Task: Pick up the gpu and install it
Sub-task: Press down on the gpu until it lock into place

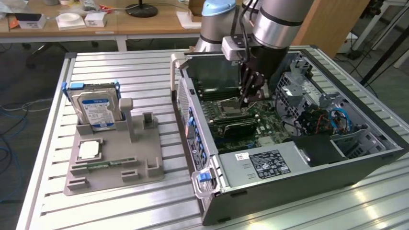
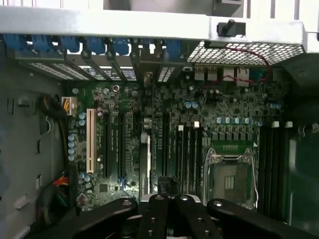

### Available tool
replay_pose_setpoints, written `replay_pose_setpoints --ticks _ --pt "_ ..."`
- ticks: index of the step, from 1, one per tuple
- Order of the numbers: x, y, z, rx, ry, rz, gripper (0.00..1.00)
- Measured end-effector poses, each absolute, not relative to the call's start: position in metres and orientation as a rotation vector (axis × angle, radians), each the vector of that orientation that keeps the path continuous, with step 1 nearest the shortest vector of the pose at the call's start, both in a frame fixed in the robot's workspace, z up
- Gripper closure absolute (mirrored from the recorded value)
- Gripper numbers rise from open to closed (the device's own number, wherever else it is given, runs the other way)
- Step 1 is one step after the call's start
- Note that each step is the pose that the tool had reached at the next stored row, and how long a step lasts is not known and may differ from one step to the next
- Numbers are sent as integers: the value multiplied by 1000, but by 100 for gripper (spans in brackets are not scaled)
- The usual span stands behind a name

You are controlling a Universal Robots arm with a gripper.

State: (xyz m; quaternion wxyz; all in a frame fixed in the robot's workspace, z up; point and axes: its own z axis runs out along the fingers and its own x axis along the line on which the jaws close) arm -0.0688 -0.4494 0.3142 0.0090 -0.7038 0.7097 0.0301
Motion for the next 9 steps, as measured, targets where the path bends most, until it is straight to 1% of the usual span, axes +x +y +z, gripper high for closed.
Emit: replay_pose_setpoints --ticks 9 --pt "-66 -449 317 -2197 2215 97 89"
